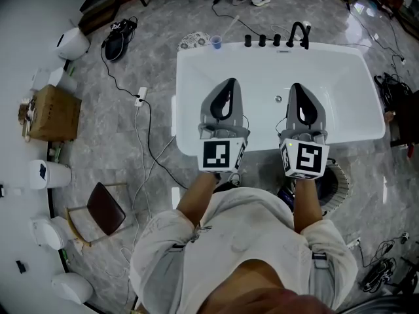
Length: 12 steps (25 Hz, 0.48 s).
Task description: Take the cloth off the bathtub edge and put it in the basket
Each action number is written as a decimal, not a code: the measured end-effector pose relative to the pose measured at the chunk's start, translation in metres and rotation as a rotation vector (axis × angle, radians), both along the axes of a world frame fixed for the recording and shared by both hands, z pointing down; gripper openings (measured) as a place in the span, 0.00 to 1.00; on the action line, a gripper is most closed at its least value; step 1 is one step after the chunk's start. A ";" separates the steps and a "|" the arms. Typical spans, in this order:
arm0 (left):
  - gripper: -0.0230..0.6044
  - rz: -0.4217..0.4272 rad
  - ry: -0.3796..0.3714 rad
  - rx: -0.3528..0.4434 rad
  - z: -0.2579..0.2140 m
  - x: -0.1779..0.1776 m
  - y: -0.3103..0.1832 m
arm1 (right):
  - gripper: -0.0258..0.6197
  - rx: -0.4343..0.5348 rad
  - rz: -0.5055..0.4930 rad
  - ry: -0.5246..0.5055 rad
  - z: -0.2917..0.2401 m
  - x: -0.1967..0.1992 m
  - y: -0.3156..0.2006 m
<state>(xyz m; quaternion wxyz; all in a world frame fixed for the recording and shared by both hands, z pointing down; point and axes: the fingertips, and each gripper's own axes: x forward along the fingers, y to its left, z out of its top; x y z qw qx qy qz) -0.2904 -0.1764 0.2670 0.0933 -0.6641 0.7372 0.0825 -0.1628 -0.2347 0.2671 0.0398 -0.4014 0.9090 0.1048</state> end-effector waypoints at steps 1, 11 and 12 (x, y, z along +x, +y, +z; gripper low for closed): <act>0.04 -0.003 0.003 0.000 0.000 0.000 0.001 | 0.04 0.001 -0.002 0.001 0.000 -0.001 0.001; 0.04 0.000 -0.010 -0.006 0.004 0.000 0.000 | 0.04 -0.001 -0.002 0.011 0.003 -0.002 -0.001; 0.04 0.000 -0.012 -0.006 0.004 0.000 -0.001 | 0.04 -0.003 -0.001 0.010 0.003 -0.002 -0.002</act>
